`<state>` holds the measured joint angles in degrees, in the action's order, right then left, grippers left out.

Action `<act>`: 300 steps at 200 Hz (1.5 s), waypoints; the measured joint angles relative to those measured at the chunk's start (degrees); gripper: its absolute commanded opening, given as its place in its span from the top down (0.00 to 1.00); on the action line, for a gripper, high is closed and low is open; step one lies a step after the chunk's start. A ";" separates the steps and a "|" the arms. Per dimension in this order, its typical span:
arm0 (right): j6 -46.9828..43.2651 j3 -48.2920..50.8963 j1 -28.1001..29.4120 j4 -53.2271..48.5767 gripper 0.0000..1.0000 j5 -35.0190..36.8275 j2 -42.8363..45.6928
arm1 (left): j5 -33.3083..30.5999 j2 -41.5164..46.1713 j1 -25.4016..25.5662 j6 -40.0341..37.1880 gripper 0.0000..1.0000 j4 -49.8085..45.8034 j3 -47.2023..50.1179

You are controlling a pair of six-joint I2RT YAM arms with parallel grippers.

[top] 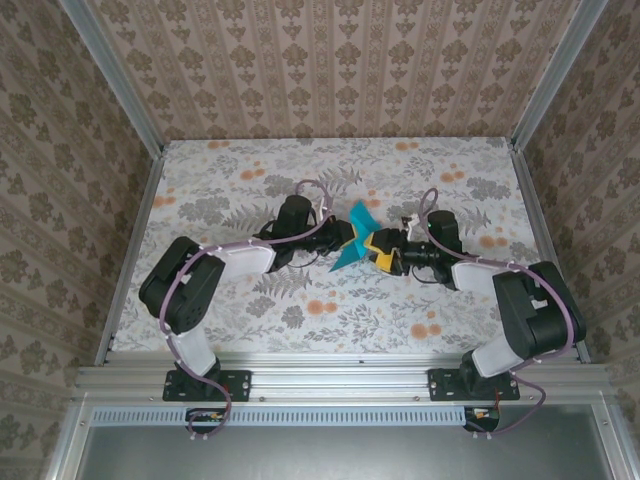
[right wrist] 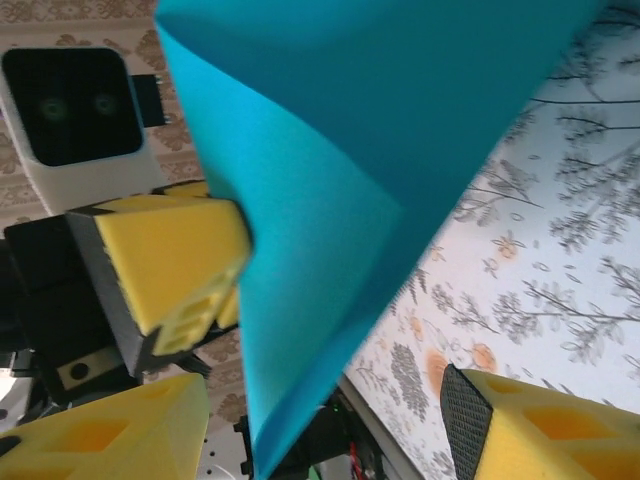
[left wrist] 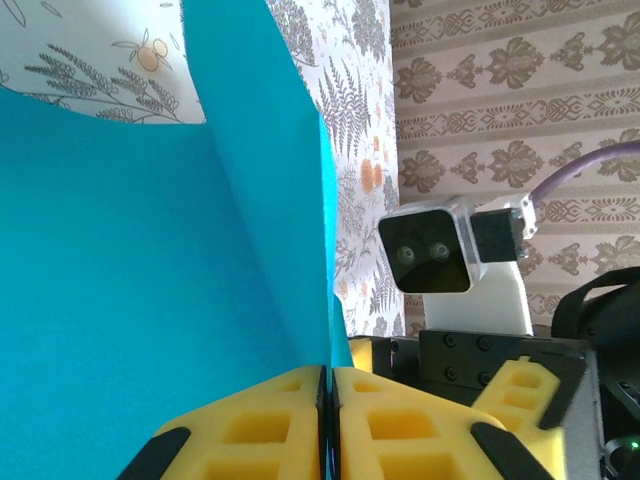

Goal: Fold a paper plane with a square sheet of paper (pick it up from the middle)
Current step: Turn over the paper at the center of the table.

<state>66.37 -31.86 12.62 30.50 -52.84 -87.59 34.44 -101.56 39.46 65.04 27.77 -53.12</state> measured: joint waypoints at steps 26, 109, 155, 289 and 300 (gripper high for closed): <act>3.98 0.22 1.09 4.46 0.37 0.42 -1.44 | -0.37 -0.20 0.33 0.90 0.87 0.68 0.00; 10.84 1.11 1.42 11.37 0.64 1.40 -2.49 | -1.31 -0.20 0.61 1.05 0.84 2.25 1.07; 11.67 1.11 1.16 11.74 0.72 1.40 -2.49 | -1.46 -0.17 0.52 1.03 0.80 2.25 2.25; -7.67 -5.53 0.11 -15.30 0.94 4.92 1.92 | -1.22 3.65 -2.08 -2.80 0.43 -4.61 2.38; -13.42 -8.63 0.00 -22.95 0.95 7.39 3.28 | -1.20 5.27 -2.56 -4.37 0.40 -7.37 2.10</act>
<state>52.95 -40.49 12.62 7.55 -45.45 -84.31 33.23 -96.29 36.91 60.66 20.40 -51.03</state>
